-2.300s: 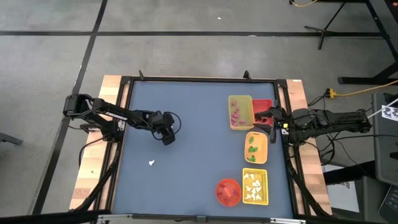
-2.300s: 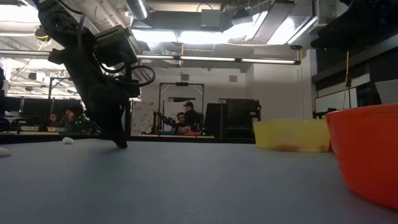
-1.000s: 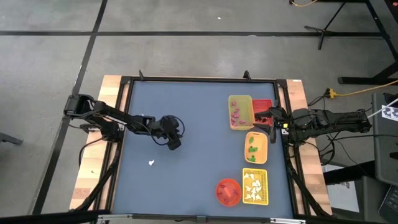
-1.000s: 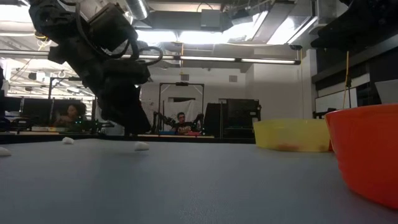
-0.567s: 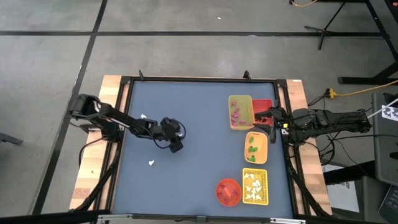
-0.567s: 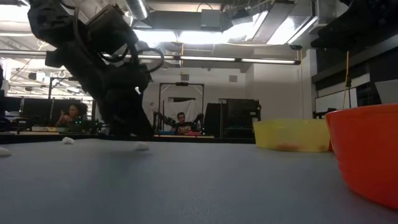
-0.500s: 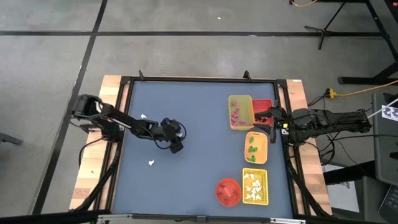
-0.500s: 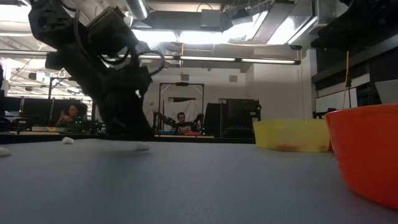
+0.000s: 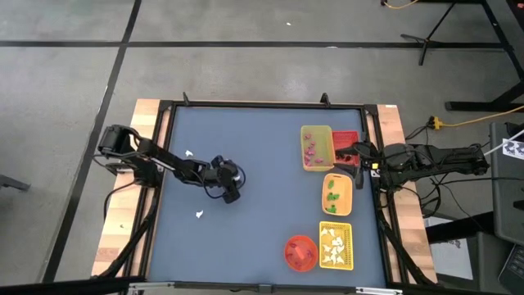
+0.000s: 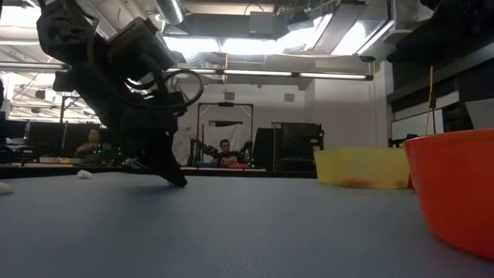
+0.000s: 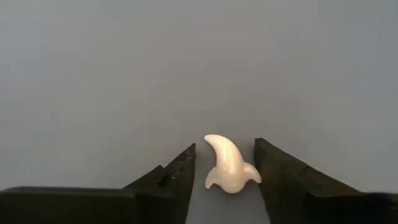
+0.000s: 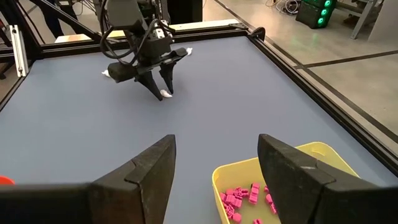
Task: Sort Halloween decoration
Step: Put the white ghost toy into the yellow box
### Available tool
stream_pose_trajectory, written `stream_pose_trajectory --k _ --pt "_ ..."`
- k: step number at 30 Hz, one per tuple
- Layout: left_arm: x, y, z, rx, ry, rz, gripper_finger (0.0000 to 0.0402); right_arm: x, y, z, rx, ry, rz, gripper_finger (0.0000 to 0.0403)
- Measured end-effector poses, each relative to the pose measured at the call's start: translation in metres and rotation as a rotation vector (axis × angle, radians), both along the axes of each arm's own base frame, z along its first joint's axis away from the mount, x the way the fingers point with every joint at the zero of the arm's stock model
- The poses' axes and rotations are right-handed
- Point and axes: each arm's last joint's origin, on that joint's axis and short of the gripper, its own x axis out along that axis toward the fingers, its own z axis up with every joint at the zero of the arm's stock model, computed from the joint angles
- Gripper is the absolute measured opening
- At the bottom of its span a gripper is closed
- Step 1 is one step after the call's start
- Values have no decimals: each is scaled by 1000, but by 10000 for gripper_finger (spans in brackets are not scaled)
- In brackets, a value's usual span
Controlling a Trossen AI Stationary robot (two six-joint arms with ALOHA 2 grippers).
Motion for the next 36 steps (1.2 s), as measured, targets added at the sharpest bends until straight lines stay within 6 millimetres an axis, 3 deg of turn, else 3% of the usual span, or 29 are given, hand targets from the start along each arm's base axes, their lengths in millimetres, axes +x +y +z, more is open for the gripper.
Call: stream_pose_trajectory --k 16,28,36 --pt "0 -3 0 1 -11 -10 46 0 0 0 0 0 0 225" --pt "1 -3 0 -3 -26 -10 38 0 0 0 0 1 0 225" --pt "11 -4 8 -79 -185 11 37 0 0 0 0 0 0 225"
